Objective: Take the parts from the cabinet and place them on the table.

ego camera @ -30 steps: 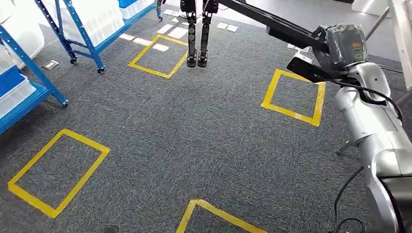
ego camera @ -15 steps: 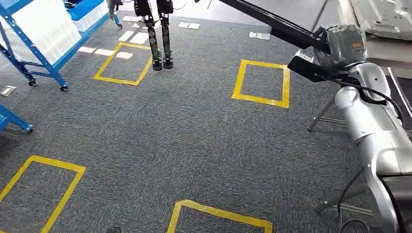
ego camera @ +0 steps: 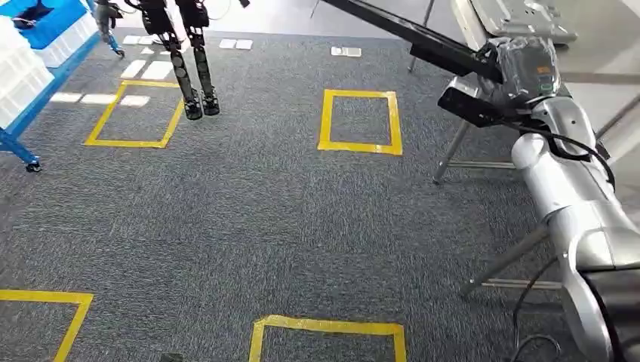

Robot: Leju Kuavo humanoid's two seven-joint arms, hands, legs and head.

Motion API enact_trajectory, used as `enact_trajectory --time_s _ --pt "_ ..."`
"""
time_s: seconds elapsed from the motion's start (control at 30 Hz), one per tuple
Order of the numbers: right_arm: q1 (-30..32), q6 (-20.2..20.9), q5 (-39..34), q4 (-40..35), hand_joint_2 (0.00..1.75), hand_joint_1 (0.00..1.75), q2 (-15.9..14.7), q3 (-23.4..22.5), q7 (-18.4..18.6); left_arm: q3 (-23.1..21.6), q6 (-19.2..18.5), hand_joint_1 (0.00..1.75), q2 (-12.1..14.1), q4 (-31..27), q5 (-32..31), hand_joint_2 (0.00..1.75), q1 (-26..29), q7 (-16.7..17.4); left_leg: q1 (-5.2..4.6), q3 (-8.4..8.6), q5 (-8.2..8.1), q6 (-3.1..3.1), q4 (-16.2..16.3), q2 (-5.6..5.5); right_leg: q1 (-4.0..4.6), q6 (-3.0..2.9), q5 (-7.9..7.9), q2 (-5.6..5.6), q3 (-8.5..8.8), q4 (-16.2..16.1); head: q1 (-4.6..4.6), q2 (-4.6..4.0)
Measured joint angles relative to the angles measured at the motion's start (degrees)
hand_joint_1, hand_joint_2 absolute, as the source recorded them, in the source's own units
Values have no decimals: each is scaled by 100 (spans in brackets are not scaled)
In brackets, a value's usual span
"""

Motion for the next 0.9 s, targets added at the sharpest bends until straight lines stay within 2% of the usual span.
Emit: enact_trajectory --time_s 0.03,0.07,0.1,0.13,0.17,0.2,0.23,0.27,0.33,0.37,0.4,0.43,0.47,0.5,0.53,0.57,0.6,0.63,0.67,0.7,0.73,0.77,0.83,0.87,0.9 --pt "8 0 4 30 175 162 6 4 0 0 2 0 -4 0 0 175 4 0 -7 -12 -3 -1 2 82 -12 17 -111 -29 -162 357 -7 0" --pt "21 0 9 57 175 162 7 4 2 0 4 0 -7 0 0 175 4 0 -7 -16 -3 -2 3 165 -27 52 -121 -47 -212 485 -2 0" --pt "25 0 18 81 175 162 -4 2 4 0 4 0 -11 0 -2 175 3 0 -7 -17 -10 -11 3 254 -50 102 -33 -72 -97 282 -2 0" --pt "23 0 26 98 175 162 -9 2 2 0 4 0 -11 0 -4 175 3 0 -5 -14 -18 -22 4 326 -72 154 117 -119 137 -124 0 0" --pt "10 -2 24 105 175 162 -11 2 2 0 4 0 -13 0 -7 175 3 0 -1 -10 -31 -43 8 402 -87 205 299 -233 443 -690 0 0" --pt "-1 -2 26 105 175 162 -11 2 2 0 4 0 -13 0 -9 175 2 0 -6 2 -51 -73 23 466 -95 233 427 -545 718 -1175 -2 0" --pt "-17 -2 26 109 175 162 -7 4 0 0 9 0 -9 0 -13 175 1 0 -71 -12 -91 -123 48 524 5 193 417 -713 828 -1298 9 0" --pt "-19 -2 26 111 175 162 13 4 0 0 13 0 -11 0 -13 175 3 0 -73 10 -104 -149 54 608 16 126 450 -582 799 -1316 -24 0" --pt "-18 -2 35 138 175 162 -11 2 2 0 13 0 -15 0 -13 175 -2 0 -62 51 -132 -187 37 751 30 86 442 -418 774 -1307 -24 0" --pt "-32 -2 39 142 175 162 -29 2 2 0 11 0 -17 0 -13 175 -11 0 -49 69 -156 -224 44 829 6 29 463 -337 786 -1330 -20 0" --pt "-42 -2 50 142 175 162 -11 4 2 0 11 0 -15 0 -13 175 -28 0 10 39 -229 -279 123 587 -78 -14 476 -269 805 -1338 -20 0" --pt "-76 0 59 149 175 162 -7 6 6 0 9 0 -15 0 -15 175 -24 0 27 -67 -432 -289 395 212 -79 -66 481 -201 803 -1337 -39 0" --pt "-87 2 65 153 175 162 13 7 31 0 0 0 -20 0 -20 175 -16 0 31 -262 -701 -299 854 13 -69 -119 489 -129 800 -1338 -46 0" --pt "-93 4 74 160 175 162 48 11 28 0 -9 0 -20 0 -20 175 7 0 31 -496 -924 -307 1366 -78 -57 -125 492 -36 798 -1337 -55 0" --pt "-89 7 79 166 175 162 81 20 28 0 -9 0 -22 2 -20 175 21 0 31 -698 -1059 -306 1764 -109 -37 -139 501 62 798 -1336 -63 0" --pt "-89 9 83 181 175 162 83 28 28 0 -9 0 -22 2 -20 175 22 0 32 -823 -1066 -297 1963 -119 -26 -140 502 158 798 -1335 -63 0" --pt "-89 9 83 186 175 162 85 37 28 0 -9 0 -22 2 -20 175 20 0 32 -820 -933 -274 1881 -124 -18 -139 502 251 800 -1332 -68 0" --pt "-92 9 83 188 175 162 87 48 28 0 -11 0 -22 2 -20 175 18 -2 32 -704 -704 -243 1577 -140 -16 -139 503 336 804 -1326 -68 0" --pt "-97 9 83 188 175 162 87 57 28 0 -13 0 -20 2 -20 175 19 -2 32 -484 -415 -208 1082 -192 -16 -136 505 429 810 -1324 -68 0" --pt "-105 9 83 188 175 162 90 61 28 0 -15 0 -15 2 -20 175 19 0 36 -256 -153 -177 564 -390 -20 -132 507 500 812 -1321 -70 0" --pt "-114 9 83 195 175 162 98 66 28 2 -18 0 -7 2 -20 175 20 -2 44 -127 -67 -148 242 -720 0 -115 514 562 789 -1307 -66 0" --pt "-123 9 85 210 175 162 105 68 44 4 -20 0 -7 2 -20 175 25 0 66 -86 -96 -178 154 -655 17 -101 522 626 758 -1284 -48 0" --pt "-125 9 96 225 175 162 103 70 48 4 -22 0 -9 2 -20 175 15 -2 2 -85 -95 -158 176 -518 -40 -25 571 779 706 -1316 -72 0" --pt "-127 7 100 236 175 162 81 72 48 7 -22 0 -11 2 -20 175 0 -2 -5 -73 -72 -133 142 -438 -38 15 597 864 683 -1335 -68 0" --pt "-129 7 101 240 175 162 72 74 46 7 -22 0 -20 0 -20 175 -11 -4 65 -47 -15 -68 56 -329 -4 12 567 704 608 -1272 -66 0"
